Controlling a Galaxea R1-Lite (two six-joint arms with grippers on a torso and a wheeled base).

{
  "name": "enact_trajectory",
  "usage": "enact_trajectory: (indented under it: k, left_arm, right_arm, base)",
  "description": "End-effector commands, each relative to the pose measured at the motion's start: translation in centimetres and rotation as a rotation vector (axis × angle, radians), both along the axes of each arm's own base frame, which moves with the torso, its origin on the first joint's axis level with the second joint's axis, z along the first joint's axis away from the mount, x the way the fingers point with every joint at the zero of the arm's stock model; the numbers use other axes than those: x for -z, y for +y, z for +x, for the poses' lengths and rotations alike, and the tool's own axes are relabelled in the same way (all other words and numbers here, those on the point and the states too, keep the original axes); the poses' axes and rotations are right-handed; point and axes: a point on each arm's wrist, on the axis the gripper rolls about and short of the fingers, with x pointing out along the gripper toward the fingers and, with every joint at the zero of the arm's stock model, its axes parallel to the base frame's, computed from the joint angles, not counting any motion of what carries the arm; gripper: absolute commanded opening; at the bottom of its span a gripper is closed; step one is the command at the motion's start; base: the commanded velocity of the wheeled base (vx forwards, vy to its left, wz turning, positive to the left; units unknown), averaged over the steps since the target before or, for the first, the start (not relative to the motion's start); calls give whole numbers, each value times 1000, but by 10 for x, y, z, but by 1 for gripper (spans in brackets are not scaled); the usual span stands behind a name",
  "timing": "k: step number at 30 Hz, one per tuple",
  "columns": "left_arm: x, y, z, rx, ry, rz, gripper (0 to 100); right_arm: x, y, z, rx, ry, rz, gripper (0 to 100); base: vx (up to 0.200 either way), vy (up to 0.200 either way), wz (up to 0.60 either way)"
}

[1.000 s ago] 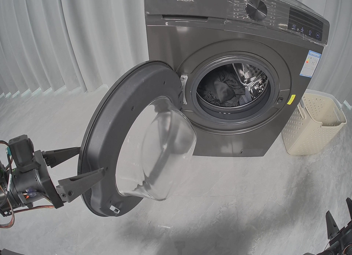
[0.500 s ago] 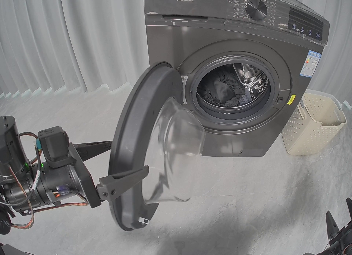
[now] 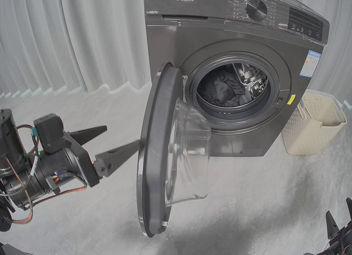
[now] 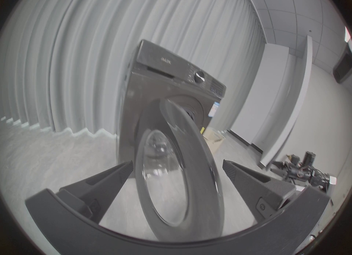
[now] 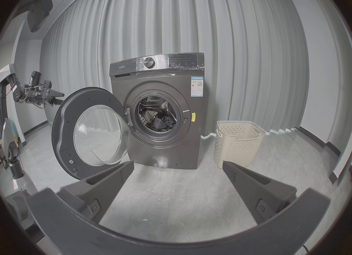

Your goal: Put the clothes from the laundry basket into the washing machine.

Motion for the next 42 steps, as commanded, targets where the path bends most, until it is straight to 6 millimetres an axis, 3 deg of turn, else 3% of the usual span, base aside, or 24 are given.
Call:
enact_trajectory:
  k: [1, 10, 14, 22, 27, 42]
  left_arm:
    - [-8, 13, 8, -92, -49, -31, 100]
    - [2, 14, 16, -113, -15, 0, 100]
    - [24, 3, 34, -113, 61, 67, 100]
    - [37, -30, 46, -16, 97, 118, 100]
    - [31, -48, 55, 18, 77, 106, 100]
    - [33, -106, 116, 47, 30, 103, 100]
  right_arm:
    - [5, 0, 0, -1, 6, -1, 100]
    - [5, 0, 0, -1, 6, -1, 100]
    - [5, 0, 0, -1, 5, -1, 100]
    - [5, 0, 0, -1, 5, -1, 100]
    - [5, 0, 0, -2, 5, -2, 100]
    - [5, 0, 0, -4, 5, -2, 100]
  base:
    - [0, 0, 0]
    - [0, 0, 0]
    - [0, 0, 0]
    - [0, 0, 0]
    - [0, 0, 0]
    - [0, 0, 0]
